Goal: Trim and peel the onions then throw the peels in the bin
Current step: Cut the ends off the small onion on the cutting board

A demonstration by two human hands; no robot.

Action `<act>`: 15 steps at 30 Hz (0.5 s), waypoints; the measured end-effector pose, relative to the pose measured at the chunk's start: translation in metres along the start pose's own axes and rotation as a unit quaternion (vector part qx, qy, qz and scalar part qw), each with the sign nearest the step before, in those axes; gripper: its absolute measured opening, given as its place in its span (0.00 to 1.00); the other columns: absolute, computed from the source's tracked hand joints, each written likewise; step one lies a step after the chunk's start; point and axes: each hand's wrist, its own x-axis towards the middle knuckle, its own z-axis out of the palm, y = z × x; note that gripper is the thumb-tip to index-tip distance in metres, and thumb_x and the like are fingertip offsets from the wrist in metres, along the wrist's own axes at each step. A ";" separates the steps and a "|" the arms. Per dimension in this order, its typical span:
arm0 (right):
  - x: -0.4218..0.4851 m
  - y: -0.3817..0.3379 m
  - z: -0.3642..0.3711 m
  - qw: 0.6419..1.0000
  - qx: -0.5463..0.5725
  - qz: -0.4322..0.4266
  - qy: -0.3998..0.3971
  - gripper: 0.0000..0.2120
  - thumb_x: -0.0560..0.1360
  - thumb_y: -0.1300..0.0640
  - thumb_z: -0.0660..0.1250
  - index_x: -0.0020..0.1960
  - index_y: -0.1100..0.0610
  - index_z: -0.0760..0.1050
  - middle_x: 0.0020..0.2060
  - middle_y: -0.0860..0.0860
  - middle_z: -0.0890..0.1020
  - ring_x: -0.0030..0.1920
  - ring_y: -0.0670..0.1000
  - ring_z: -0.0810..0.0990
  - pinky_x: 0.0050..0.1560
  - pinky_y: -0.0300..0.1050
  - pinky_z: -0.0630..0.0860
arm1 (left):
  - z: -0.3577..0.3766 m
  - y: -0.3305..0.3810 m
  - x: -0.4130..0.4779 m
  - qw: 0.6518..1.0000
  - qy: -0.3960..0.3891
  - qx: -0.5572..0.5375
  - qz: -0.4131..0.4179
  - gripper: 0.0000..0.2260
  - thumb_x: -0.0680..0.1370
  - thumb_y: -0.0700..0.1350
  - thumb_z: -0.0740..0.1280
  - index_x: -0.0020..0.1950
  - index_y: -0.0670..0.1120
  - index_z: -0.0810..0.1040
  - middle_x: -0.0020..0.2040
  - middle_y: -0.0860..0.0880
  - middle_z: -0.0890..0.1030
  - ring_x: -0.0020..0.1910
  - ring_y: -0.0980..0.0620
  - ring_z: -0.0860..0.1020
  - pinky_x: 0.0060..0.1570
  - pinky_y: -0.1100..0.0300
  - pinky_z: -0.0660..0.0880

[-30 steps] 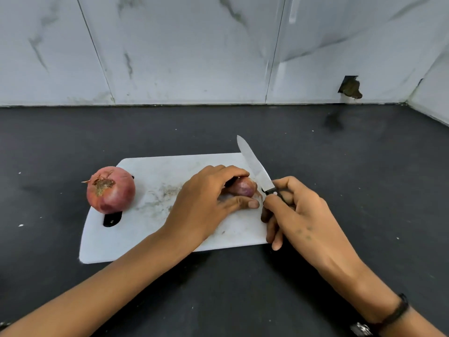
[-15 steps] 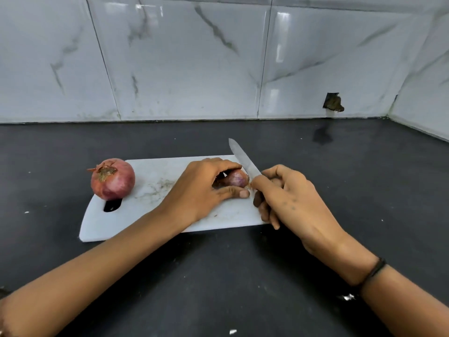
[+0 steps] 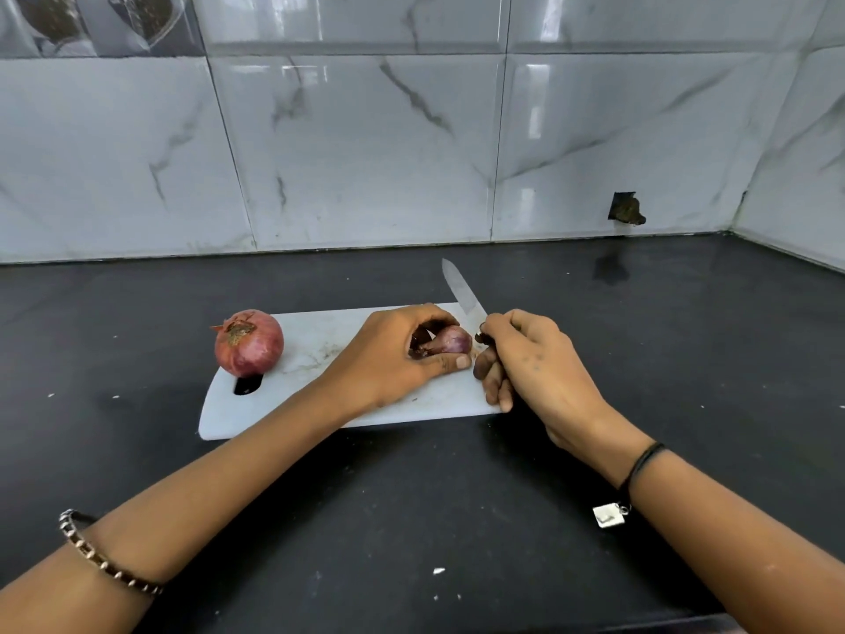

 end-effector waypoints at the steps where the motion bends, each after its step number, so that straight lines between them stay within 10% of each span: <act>1: 0.000 0.000 0.000 1.000 0.002 0.002 -0.001 0.16 0.82 0.53 0.60 0.50 0.68 0.73 0.32 0.57 0.82 0.24 0.53 0.75 0.25 0.44 0.72 | -0.001 -0.001 -0.001 1.000 0.001 -0.002 -0.002 0.16 0.73 0.57 0.77 0.58 0.55 0.82 0.50 0.58 0.84 0.49 0.61 0.81 0.51 0.62 0.78; 15: -0.002 -0.003 0.000 1.000 0.007 -0.009 -0.008 0.12 0.81 0.56 0.58 0.45 0.62 0.74 0.31 0.57 0.79 0.23 0.53 0.73 0.24 0.42 0.71 | -0.002 -0.004 -0.004 0.999 0.021 -0.001 0.027 0.18 0.73 0.57 0.77 0.60 0.54 0.81 0.53 0.58 0.81 0.51 0.62 0.80 0.50 0.71 0.75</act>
